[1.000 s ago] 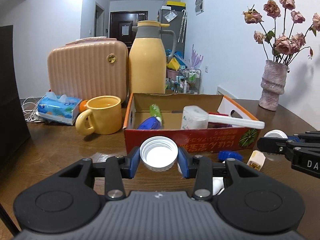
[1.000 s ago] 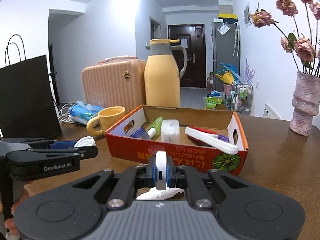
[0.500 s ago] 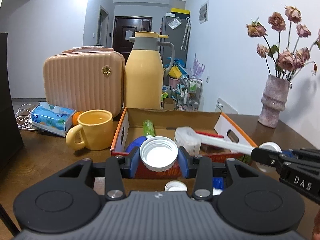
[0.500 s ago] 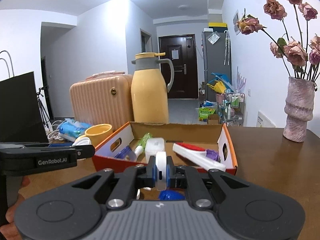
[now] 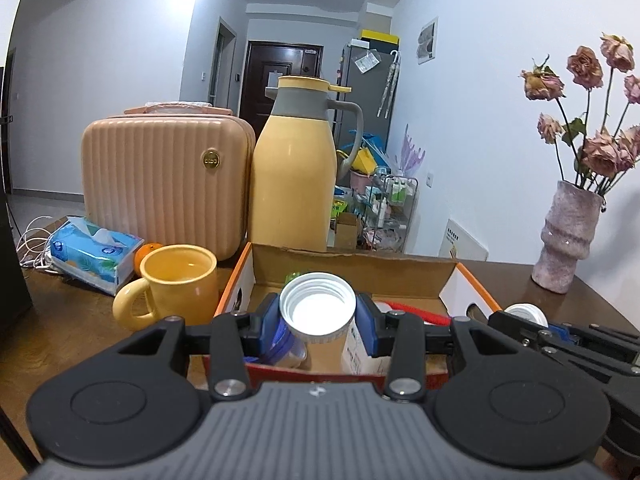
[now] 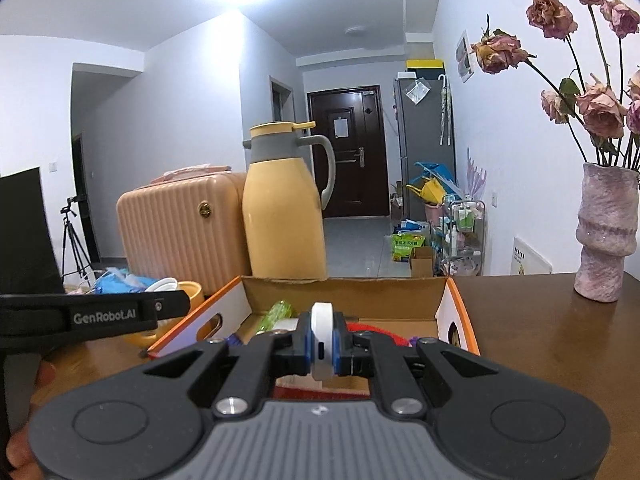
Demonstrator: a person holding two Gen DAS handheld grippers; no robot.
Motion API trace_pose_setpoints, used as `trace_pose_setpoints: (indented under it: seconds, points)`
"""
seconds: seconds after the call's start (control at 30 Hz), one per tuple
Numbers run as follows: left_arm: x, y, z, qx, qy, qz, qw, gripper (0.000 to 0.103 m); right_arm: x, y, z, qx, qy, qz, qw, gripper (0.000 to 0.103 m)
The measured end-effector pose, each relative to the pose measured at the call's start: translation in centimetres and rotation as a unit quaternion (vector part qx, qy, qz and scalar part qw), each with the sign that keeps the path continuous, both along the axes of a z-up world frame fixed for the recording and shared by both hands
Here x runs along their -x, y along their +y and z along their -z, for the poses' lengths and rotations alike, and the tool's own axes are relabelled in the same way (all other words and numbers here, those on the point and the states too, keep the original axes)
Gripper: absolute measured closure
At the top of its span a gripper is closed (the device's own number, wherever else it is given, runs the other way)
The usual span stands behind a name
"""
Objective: Organize rigid objects
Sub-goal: 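Carry the large white cap with the left gripper while the right gripper carries the small cap to the box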
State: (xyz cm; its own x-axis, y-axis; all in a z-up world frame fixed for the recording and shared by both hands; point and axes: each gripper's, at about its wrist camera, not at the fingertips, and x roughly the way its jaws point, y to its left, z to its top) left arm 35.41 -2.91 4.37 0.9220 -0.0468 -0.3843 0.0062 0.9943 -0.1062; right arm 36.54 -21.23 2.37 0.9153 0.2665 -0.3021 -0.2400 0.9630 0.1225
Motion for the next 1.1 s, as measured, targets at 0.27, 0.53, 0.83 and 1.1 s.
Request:
trace_pose_setpoints:
  seconds: [0.27,0.53,0.83,1.1]
  points:
    - [-3.3,-0.2,0.4,0.012,0.002,-0.011,0.9999,0.062,-2.9,0.5,-0.1,-0.006,-0.012,0.010,1.000,0.094]
    - [-6.7,-0.1,0.9,0.016,0.011,-0.025,0.9995,0.062,-5.7,0.7,0.3,-0.004,-0.009,0.016,1.000,0.094]
    - [-9.8,0.0,1.7,0.013,0.021,-0.032,0.9992,0.062,-8.3,0.8,1.1,0.003,0.010,0.024,1.000,0.094]
    - [-11.8,-0.2,2.3,0.002,0.029,-0.031,0.9991,0.062,-10.2,1.0,2.0,0.017,0.027,0.028,0.999,0.094]
